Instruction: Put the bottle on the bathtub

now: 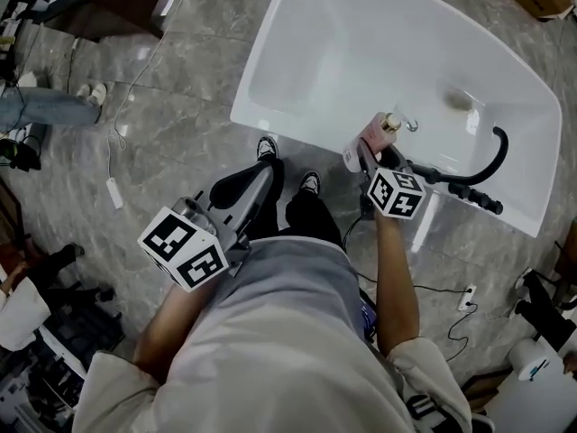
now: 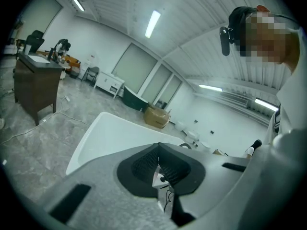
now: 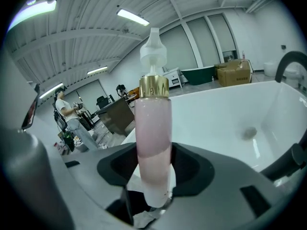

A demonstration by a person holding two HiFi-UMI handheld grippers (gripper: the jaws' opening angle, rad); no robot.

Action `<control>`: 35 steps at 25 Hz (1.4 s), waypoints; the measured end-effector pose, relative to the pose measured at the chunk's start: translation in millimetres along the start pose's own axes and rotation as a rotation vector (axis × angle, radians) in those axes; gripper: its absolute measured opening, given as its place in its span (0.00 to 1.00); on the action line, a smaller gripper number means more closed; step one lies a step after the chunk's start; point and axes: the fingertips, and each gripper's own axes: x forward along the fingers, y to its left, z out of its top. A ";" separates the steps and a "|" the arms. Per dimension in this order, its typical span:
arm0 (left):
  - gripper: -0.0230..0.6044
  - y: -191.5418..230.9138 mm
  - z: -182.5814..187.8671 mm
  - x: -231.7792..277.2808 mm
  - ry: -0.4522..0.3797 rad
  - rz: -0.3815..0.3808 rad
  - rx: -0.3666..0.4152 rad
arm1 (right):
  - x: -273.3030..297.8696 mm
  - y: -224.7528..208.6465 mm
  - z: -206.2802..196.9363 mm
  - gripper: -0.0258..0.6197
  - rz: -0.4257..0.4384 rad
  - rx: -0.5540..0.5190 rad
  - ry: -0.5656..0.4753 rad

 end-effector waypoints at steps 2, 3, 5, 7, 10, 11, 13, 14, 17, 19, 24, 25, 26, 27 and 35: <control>0.04 0.9 -0.1 -1.2 0.004 0.003 -0.001 | 4.4 -4.4 -3.6 0.36 -0.012 0.006 0.006; 0.04 1.2 -0.1 -1.6 0.005 0.005 -0.002 | 6.4 -6.5 -5.5 0.36 -0.018 0.008 0.010; 0.04 2.0 0.4 -0.6 0.009 0.009 -0.002 | 11.0 -11.2 -8.3 0.36 -0.028 0.009 0.020; 0.04 4.2 1.8 1.5 0.015 0.013 0.000 | 17.4 -15.9 -10.1 0.36 -0.037 0.013 0.028; 0.04 8.4 4.7 3.2 0.020 0.016 0.008 | 26.5 -23.0 -12.5 0.36 -0.052 0.024 0.036; 0.04 9.2 4.8 3.2 0.022 0.018 0.008 | 27.8 -25.5 -13.6 0.36 -0.058 0.028 0.037; 0.04 10.7 4.0 3.4 0.027 0.023 0.005 | 29.3 -29.6 -15.8 0.36 -0.068 0.033 0.040; 0.04 11.5 3.7 3.6 0.030 0.026 0.002 | 30.4 -31.0 -16.7 0.36 -0.070 0.035 0.043; 0.04 13.6 5.5 3.6 0.037 0.031 -0.001 | 36.9 -33.3 -19.7 0.36 -0.072 0.043 0.056; 0.04 14.9 5.7 3.1 0.041 0.032 0.000 | 40.7 -35.4 -23.5 0.36 -0.081 0.048 0.064; 0.04 19.4 4.0 6.7 0.055 0.038 -0.004 | 44.3 -44.8 -28.9 0.36 -0.108 0.064 0.064; 0.04 19.2 3.5 6.8 0.058 0.040 -0.004 | 44.7 -45.5 -30.8 0.36 -0.109 0.067 0.067; 0.04 19.0 2.5 6.8 0.061 0.042 -0.005 | 45.1 -46.1 -33.4 0.36 -0.111 0.071 0.070; 0.04 19.2 1.4 7.2 0.066 0.044 -0.007 | 45.8 -47.0 -36.0 0.36 -0.115 0.074 0.074; 0.04 25.9 -0.8 12.4 0.085 0.046 -0.014 | 48.4 -49.9 -35.3 0.36 -0.139 0.096 0.044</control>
